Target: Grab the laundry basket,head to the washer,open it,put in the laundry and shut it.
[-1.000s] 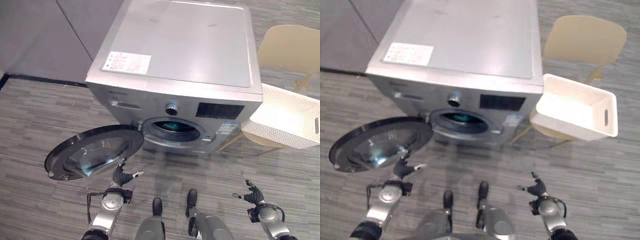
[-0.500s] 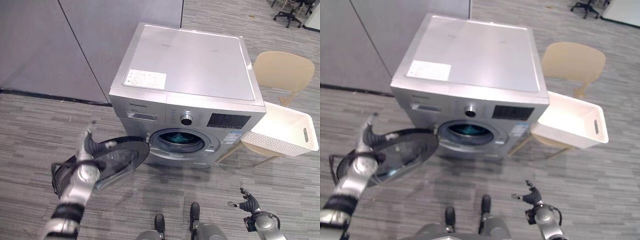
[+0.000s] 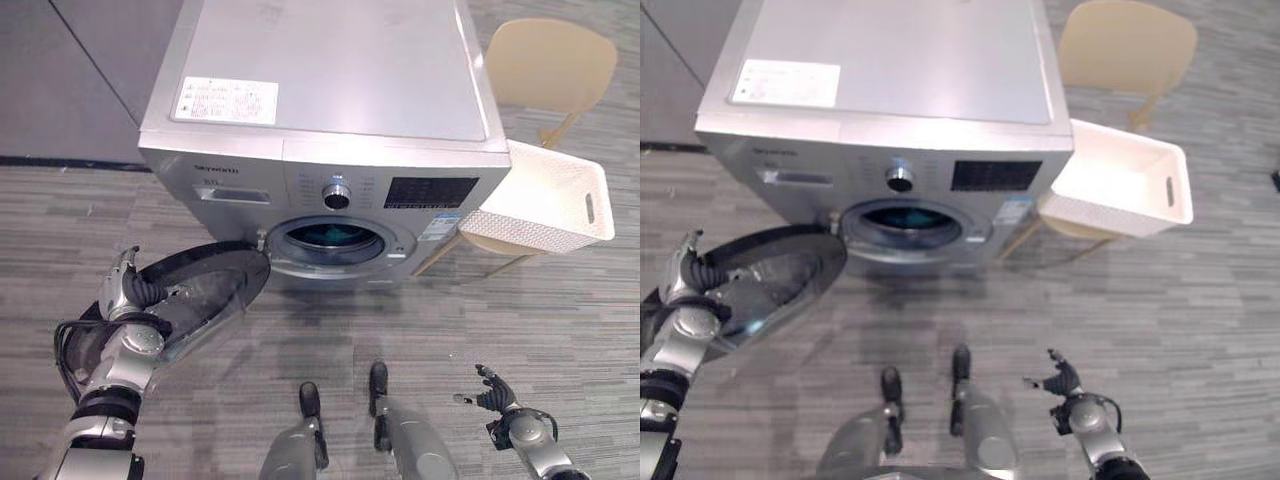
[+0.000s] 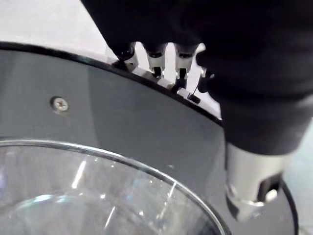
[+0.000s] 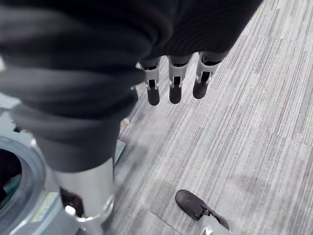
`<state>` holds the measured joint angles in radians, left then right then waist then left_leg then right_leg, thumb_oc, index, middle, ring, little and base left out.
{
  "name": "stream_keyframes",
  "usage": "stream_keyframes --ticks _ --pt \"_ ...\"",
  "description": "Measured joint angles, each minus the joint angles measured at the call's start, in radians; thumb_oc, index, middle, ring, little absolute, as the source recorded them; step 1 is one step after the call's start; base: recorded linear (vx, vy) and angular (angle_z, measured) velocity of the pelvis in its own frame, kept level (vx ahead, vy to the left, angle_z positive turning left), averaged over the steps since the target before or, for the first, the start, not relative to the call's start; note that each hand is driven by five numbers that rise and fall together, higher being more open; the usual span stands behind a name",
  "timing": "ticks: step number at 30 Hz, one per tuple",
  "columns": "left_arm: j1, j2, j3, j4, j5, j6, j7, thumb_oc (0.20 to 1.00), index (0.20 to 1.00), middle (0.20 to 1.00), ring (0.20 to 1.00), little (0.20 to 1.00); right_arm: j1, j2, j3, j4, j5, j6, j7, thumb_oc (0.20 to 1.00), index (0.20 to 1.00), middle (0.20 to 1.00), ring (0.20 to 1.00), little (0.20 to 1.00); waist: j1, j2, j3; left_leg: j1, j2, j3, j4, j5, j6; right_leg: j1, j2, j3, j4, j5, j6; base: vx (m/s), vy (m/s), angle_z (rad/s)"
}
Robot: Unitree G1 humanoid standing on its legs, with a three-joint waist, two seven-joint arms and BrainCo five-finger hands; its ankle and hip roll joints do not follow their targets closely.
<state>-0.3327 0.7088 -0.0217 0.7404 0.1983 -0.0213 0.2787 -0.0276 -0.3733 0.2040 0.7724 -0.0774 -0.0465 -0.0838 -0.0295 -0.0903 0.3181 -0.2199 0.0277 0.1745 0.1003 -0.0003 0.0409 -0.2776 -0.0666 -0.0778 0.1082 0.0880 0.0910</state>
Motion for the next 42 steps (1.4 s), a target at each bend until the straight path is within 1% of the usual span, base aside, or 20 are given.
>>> stream_keyframes --ticks 2,4,5,6,7,10,11,13,14,15,16,17,18,19,20,24,27,28,35,42 --pt "0.007 -0.003 0.017 -0.036 -0.031 0.0 -0.002 1.0 1.0 1.0 1.0 1.0 -0.023 0.0 0.001 -0.003 0.0 -0.001 0.0 1.0 1.0 1.0 1.0 1.0 0.004 0.004 0.016 -0.009 0.01 -0.008 0.01 -0.009 -0.015 0.003 0.013 -0.002 -0.012 0.005 -0.006 -0.14 -0.152 0.17" --pt "0.041 -0.097 0.058 -0.13 -0.072 -0.002 0.003 1.0 1.0 1.0 1.0 1.0 -0.029 -0.002 0.001 -0.017 0.001 0.001 -0.001 1.0 1.0 1.0 1.0 1.0 0.027 0.042 0.028 -0.011 0.059 -0.044 -0.022 0.03 -0.028 0.004 0.034 -0.012 0.076 -0.074 -0.046 -0.15 -0.279 0.35" --pt "0.067 -0.12 0.063 -0.195 -0.077 -0.012 0.004 1.0 1.0 1.0 1.0 1.0 -0.021 0.001 0.003 -0.019 0.001 0.001 0.0 1.0 1.0 1.0 1.0 1.0 0.052 0.04 0.024 -0.004 0.063 -0.052 -0.04 0.048 -0.048 0.028 0.03 -0.014 0.096 -0.111 -0.048 -0.12 -0.274 0.31" --pt "0.077 -0.139 0.055 -0.23 -0.078 -0.022 0.003 1.0 1.0 1.0 1.0 1.0 -0.011 -0.001 0.002 -0.016 0.001 0.001 -0.002 1.0 1.0 1.0 1.0 1.0 0.071 0.039 0.022 -0.008 0.061 -0.067 -0.046 0.071 -0.07 0.066 0.049 -0.011 0.031 -0.12 -0.062 -0.12 -0.257 0.35" --pt "0.094 -0.162 0.054 -0.256 -0.078 -0.028 0.003 1.0 1.0 1.0 1.0 1.0 -0.02 -0.003 -0.001 -0.011 0.001 0.003 -0.004 1.0 1.0 1.0 1.0 1.0 0.079 0.053 0.018 -0.02 0.077 -0.085 -0.052 0.088 -0.086 0.086 0.069 -0.017 -0.018 -0.102 -0.058 -0.12 -0.192 0.51" --pt "0.157 -0.22 0.041 -0.34 -0.121 -0.038 -0.009 1.0 1.0 1.0 1.0 1.0 -0.031 -0.004 0.001 -0.018 0.001 -0.001 -0.006 1.0 1.0 1.0 1.0 1.0 0.104 0.07 0.014 -0.05 0.106 -0.141 -0.06 0.125 -0.126 0.113 0.12 -0.03 -0.102 -0.057 -0.098 -0.2 -0.117 0.5" --pt "0.169 -0.251 0.023 -0.336 -0.163 -0.034 -0.014 1.0 1.0 1.0 1.0 1.0 -0.046 -0.014 -0.001 -0.008 0.001 0.001 -0.014 1.0 1.0 1.0 1.0 1.0 0.114 0.07 0.015 -0.09 0.106 -0.156 -0.046 0.173 -0.161 0.095 0.118 -0.055 -0.098 -0.057 -0.103 -0.19 -0.064 0.5" --pt "0.215 -0.302 -0.005 -0.341 -0.203 -0.026 -0.058 1.0 1.0 1.0 1.0 1.0 -0.057 -0.028 -0.001 -0.012 0.001 0.001 -0.024 1.0 1.0 1.0 1.0 1.0 0.103 0.072 0.014 -0.101 0.101 -0.161 -0.051 0.209 -0.168 0.085 0.113 -0.081 -0.095 -0.044 -0.137 -0.1 -0.052 0.35" --pt "0.236 -0.33 -0.022 -0.342 -0.23 -0.022 -0.074 1.0 1.0 1.0 1.0 1.0 -0.06 -0.03 -0.005 -0.015 0.0 -0.001 -0.027 1.0 1.0 1.0 1.0 1.0 0.094 0.063 0.018 -0.101 0.089 -0.168 -0.039 0.197 -0.168 0.086 0.101 -0.083 -0.098 -0.049 -0.15 -0.01 -0.002 0.18" --pt "0.262 -0.375 -0.066 -0.344 -0.277 -0.015 -0.088 1.0 1.0 1.0 1.0 1.0 -0.053 -0.026 -0.019 -0.013 0.001 -0.001 -0.035 1.0 1.0 1.0 1.0 1.0 0.077 0.046 0.017 -0.075 0.042 -0.188 -0.013 0.143 -0.139 0.089 0.078 -0.077 -0.099 -0.044 -0.145 -0.01 0.015 0.17" --pt "0.27 -0.393 -0.112 -0.355 -0.299 -0.014 -0.103 1.0 1.0 1.0 1.0 1.0 -0.047 -0.026 -0.027 -0.008 0.001 0.0 -0.038 1.0 1.0 1.0 1.0 1.0 0.058 0.05 0.015 -0.043 0.023 -0.186 -0.034 0.124 -0.135 0.095 0.074 -0.078 -0.099 -0.042 -0.139 -0.04 0.026 0.08" --pt "0.28 -0.41 -0.145 -0.386 -0.314 -0.016 -0.12 1.0 1.0 1.0 1.0 1.0 -0.044 -0.025 -0.032 -0.009 0.001 0.001 -0.043 1.0 1.0 1.0 1.0 1.0 0.036 0.059 0.011 0.002 0.027 -0.182 -0.096 0.096 -0.106 0.089 0.088 -0.077 -0.099 -0.039 -0.13 -0.03 0.019 -0.16" --pt "0.225 -0.401 -0.214 -0.402 -0.316 -0.015 -0.141 1.0 1.0 1.0 1.0 1.0 -0.042 -0.008 -0.032 -0.007 0.001 -0.001 -0.045 1.0 1.0 1.0 1.0 1.0 0.02 0.032 0.013 0.004 0.032 -0.17 -0.122 0.091 -0.085 0.068 0.095 -0.056 -0.102 -0.025 -0.109 -0.07 0.033 -0.38" --pt "0.207 -0.403 -0.238 -0.403 -0.332 -0.015 -0.149 1.0 1.0 1.0 1.0 1.0 -0.04 -0.002 -0.031 -0.005 0.001 0.0 -0.045 1.0 1.0 1.0 1.0 1.0 0.019 0.024 0.012 0.003 0.029 -0.156 -0.121 0.093 -0.082 0.065 0.091 -0.046 -0.104 -0.018 -0.1 -0.06 0.029 -0.46" --pt "0.161 -0.408 -0.265 -0.413 -0.339 -0.016 -0.16 1.0 1.0 1.0 1.0 1.0 -0.02 0.002 -0.028 -0.021 0.002 -0.001 -0.047 1.0 1.0 1.0 1.0 1.0 -0.02 0.012 0.011 0.007 0.015 -0.138 -0.117 0.091 -0.077 0.056 0.085 -0.027 -0.113 -0.006 -0.085 -0.06 0.051 -0.66" --pt "-0.123 -0.321 -0.342 -0.334 -0.231 -0.014 -0.136 1.0 1.0 1.0 1.0 1.0 0.03 0.006 0.048 -0.05 0.002 -0.019 -0.043 1.0 1.0 1.0 1.0 1.0 -0.079 -0.018 -0.001 0.022 -0.003 -0.036 -0.131 0.075 -0.056 0.036 0.064 0.077 -0.135 0.033 -0.041 0.05 0.075 -0.73" --pt "-0.321 -0.239 -0.332 -0.101 -0.133 -0.012 -0.082 1.0 1.0 1.0 1.0 1.0 0.041 -0.004 0.042 -0.066 0.001 -0.021 -0.044 1.0 1.0 1.0 1.0 1.0 -0.122 -0.025 -0.036 0.044 -0.011 0.016 -0.156 0.072 -0.047 0.04 0.046 0.085 -0.166 0.055 -0.023 0.04 0.063 -0.51" --pt "-0.341 -0.21 -0.312 -0.087 -0.125 -0.01 -0.072 1.0 1.0 1.0 1.0 1.0 0.052 -0.014 0.042 -0.084 0.001 -0.021 -0.043 1.0 1.0 1.0 1.0 1.0 -0.13 -0.025 -0.036 0.049 -0.014 0.024 -0.157 0.071 -0.042 0.044 0.046 0.087 -0.171 0.064 -0.032 0.02 0.029 -0.28" --pt "-0.144 -0.183 -0.274 -0.079 -0.104 -0.021 -0.051 1.0 1.0 1.0 1.0 1.0 0.024 -0.037 0.04 -0.098 0.001 -0.025 -0.021 1.0 1.0 1.0 1.0 1.0 -0.093 0.005 -0.062 0.106 -0.005 0.034 -0.18 0.068 -0.034 0.086 0.065 0.102 -0.187 0.078 -0.055 0.06 0.05 -0.09" --pt "0.042 -0.24 -0.242 -0.188 -0.106 -0.023 -0.081 1.0 1.0 1.0 1.0 1.0 0.036 -0.039 0.02 -0.093 0.001 -0.034 -0.02 1.0 1.0 1.0 1.0 1.0 -0.071 0.033 -0.103 0.122 -0.004 0.027 -0.181 0.061 -0.043 0.108 0.055 0.099 -0.188 0.069 -0.057 0.02 -0.011 0.03"
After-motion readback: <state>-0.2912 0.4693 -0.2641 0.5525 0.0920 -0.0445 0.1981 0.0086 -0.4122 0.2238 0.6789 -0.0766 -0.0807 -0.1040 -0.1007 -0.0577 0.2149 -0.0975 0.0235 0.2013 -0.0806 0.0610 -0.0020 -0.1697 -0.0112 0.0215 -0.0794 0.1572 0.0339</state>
